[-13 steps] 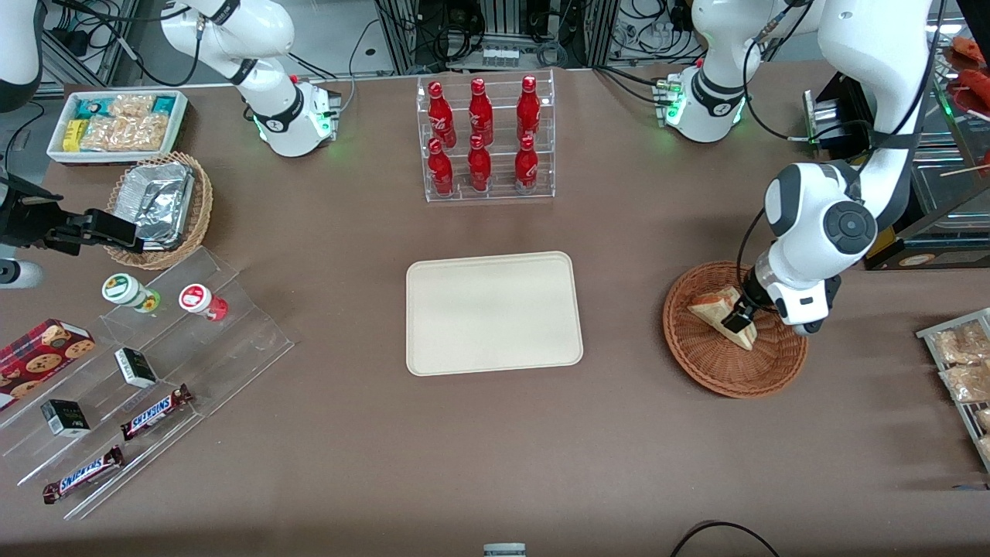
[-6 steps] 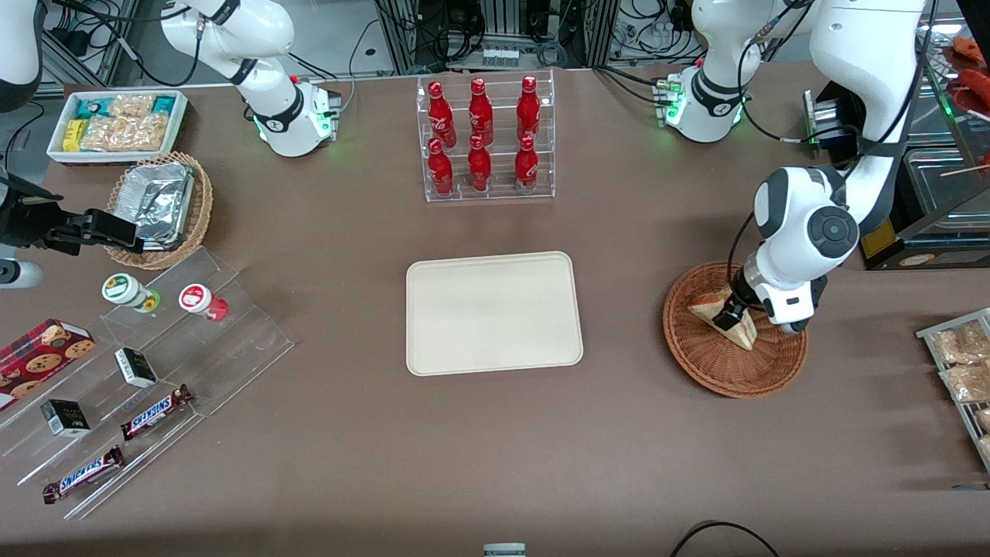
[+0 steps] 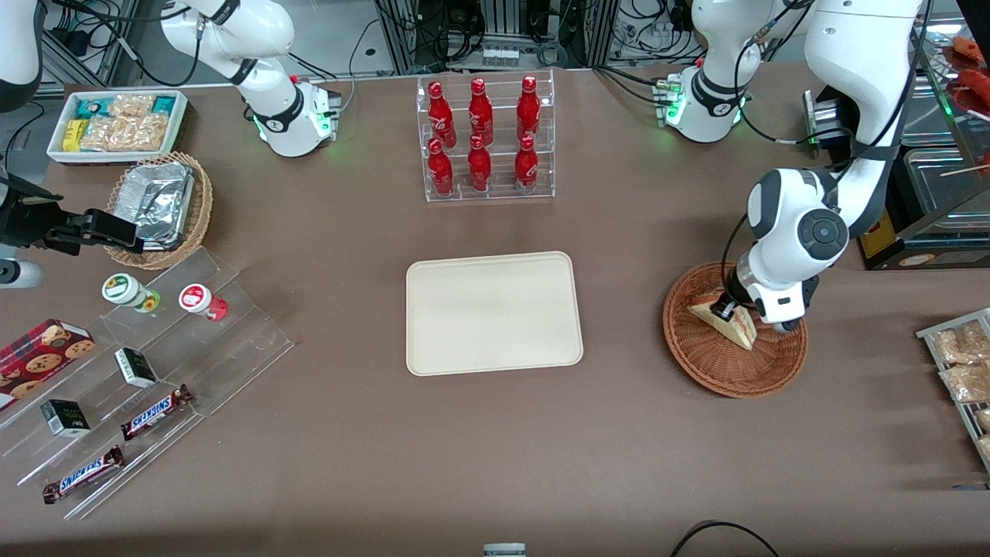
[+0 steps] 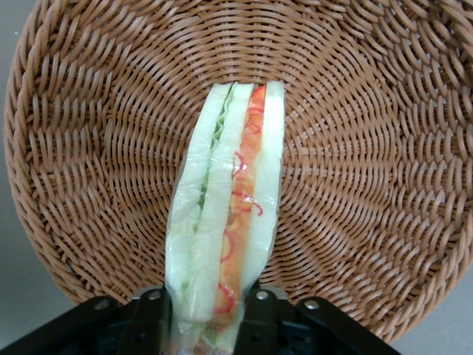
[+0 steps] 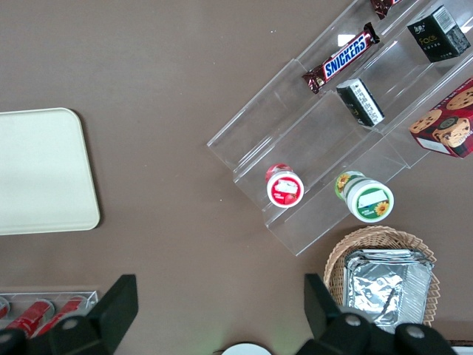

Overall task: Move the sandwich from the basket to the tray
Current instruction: 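Lower the open left gripper around the wrapped sandwich and close it, then lift the sandwich out of the basket with the left gripper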

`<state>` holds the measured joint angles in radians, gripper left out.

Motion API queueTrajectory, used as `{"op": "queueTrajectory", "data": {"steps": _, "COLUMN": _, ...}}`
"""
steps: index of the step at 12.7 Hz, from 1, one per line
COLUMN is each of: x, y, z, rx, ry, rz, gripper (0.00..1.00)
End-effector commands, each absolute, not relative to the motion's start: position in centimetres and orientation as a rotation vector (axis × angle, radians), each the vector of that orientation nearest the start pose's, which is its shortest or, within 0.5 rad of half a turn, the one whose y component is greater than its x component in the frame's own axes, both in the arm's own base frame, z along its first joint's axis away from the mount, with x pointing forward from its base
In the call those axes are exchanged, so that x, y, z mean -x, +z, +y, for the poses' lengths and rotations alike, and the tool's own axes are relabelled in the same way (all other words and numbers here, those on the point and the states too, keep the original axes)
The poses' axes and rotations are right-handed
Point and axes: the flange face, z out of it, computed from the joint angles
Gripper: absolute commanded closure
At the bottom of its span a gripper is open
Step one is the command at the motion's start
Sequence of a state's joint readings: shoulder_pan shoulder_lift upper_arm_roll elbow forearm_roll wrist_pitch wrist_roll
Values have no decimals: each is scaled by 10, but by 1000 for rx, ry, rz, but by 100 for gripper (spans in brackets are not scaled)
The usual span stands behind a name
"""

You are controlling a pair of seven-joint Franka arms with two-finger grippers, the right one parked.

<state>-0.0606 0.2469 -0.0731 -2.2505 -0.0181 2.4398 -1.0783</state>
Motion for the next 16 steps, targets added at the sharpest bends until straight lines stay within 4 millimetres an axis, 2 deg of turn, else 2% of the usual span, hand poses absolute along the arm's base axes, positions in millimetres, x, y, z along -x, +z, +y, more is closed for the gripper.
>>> {"op": "queueTrajectory", "data": {"steps": 1, "x": -529, "y": 277, "z": -76, "rx": 2811, "ry": 116, "rz": -1370, "gripper": 100}}
{"op": "queueTrajectory", "data": {"steps": 3, "x": -541, "y": 305, "z": -82, "rx": 2849, "ry": 166, "rz": -1244, "gripper": 100}}
{"op": "queueTrajectory", "data": {"steps": 5, "x": -555, "y": 334, "z": -108, "rx": 2892, "ry": 222, "rz": -1075, "gripper": 100}}
{"op": "queueTrajectory", "data": {"steps": 6, "x": -562, "y": 346, "z": -114, "rx": 2912, "ry": 228, "rz": -1020, "gripper": 100}}
{"op": "queueTrajectory", "data": {"steps": 8, "x": -569, "y": 362, "z": -145, "rx": 2963, "ry": 209, "rz": -896, "gripper": 100}}
{"op": "queueTrajectory", "data": {"steps": 9, "x": -569, "y": 360, "z": -159, "rx": 2975, "ry": 209, "rz": -852, "gripper": 100}}
{"op": "queueTrajectory", "data": {"steps": 14, "x": -566, "y": 347, "z": -268, "rx": 3044, "ry": 186, "rz": -555, "gripper": 100}}
{"op": "queueTrajectory", "data": {"steps": 16, "x": -563, "y": 334, "z": -311, "rx": 3064, "ry": 189, "rz": -454, "gripper": 100}}
